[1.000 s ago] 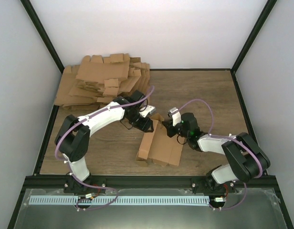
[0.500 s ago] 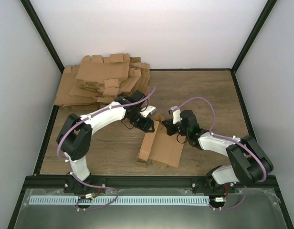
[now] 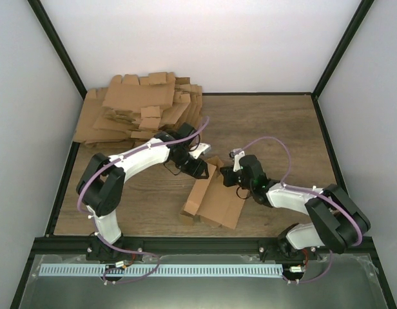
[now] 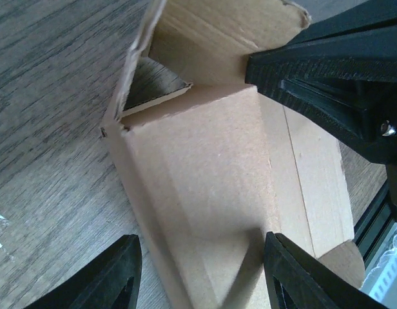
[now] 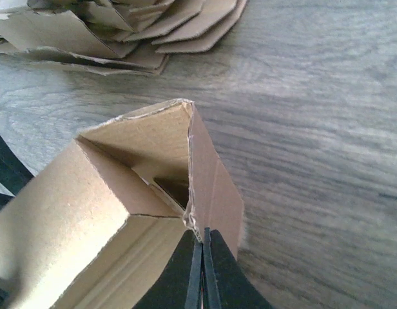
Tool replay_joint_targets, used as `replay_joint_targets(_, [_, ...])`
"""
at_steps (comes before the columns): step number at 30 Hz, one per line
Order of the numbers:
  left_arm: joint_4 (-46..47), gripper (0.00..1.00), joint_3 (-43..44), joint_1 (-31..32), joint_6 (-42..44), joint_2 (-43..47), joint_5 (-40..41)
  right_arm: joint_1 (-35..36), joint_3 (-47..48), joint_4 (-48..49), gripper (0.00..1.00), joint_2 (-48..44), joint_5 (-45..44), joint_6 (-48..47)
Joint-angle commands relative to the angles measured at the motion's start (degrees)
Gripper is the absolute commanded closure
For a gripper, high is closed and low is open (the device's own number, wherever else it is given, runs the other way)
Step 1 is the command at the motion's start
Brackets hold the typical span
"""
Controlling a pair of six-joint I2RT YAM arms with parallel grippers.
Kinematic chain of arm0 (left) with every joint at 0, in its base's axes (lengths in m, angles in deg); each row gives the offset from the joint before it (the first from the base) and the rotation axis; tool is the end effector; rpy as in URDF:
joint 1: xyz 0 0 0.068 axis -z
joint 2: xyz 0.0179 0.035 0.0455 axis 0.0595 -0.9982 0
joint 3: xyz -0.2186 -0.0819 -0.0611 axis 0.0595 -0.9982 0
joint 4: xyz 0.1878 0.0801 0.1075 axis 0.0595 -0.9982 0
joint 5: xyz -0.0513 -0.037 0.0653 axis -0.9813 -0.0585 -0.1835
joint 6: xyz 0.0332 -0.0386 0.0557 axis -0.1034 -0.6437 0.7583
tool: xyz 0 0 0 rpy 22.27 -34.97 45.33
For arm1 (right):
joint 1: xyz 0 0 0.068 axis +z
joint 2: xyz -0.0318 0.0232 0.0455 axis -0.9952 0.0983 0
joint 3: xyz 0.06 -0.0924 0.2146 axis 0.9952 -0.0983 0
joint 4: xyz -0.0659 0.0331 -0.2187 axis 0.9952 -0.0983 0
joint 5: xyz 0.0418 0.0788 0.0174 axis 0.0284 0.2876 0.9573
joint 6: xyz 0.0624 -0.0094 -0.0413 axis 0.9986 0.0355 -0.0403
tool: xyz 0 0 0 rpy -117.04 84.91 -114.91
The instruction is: Fold the paper box
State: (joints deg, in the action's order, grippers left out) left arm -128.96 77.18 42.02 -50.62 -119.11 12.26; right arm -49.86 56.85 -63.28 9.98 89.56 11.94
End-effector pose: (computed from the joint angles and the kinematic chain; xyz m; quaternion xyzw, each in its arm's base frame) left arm 0.2427 -0.2311 0.1667 0.3121 0.9061 -0.2775 0.0669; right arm 0.2134 0.1570 0.1345 -0.1112 0.8713 0.2827 0.3855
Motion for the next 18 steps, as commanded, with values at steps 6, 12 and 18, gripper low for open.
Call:
replay_joint_targets(6, [2.52, 0.46, -2.11, -0.15, -0.47, 0.05, 0.07, 2.67, -4.91, 4.39, 0.99, -2.61, -1.86, 4.16])
replay_joint_targets(12, [3.72, 0.46, -2.81, -0.11, -0.8, 0.33, -0.66, 2.76, -6.92, 5.43, 0.96, -3.15, -0.13, 6.13])
replay_joint_targets(18, [5.15, 0.46, -3.61, -0.15, -0.96, 0.82, -1.42, 2.76, -8.96, 7.68, 0.96, -3.22, 0.76, 6.72])
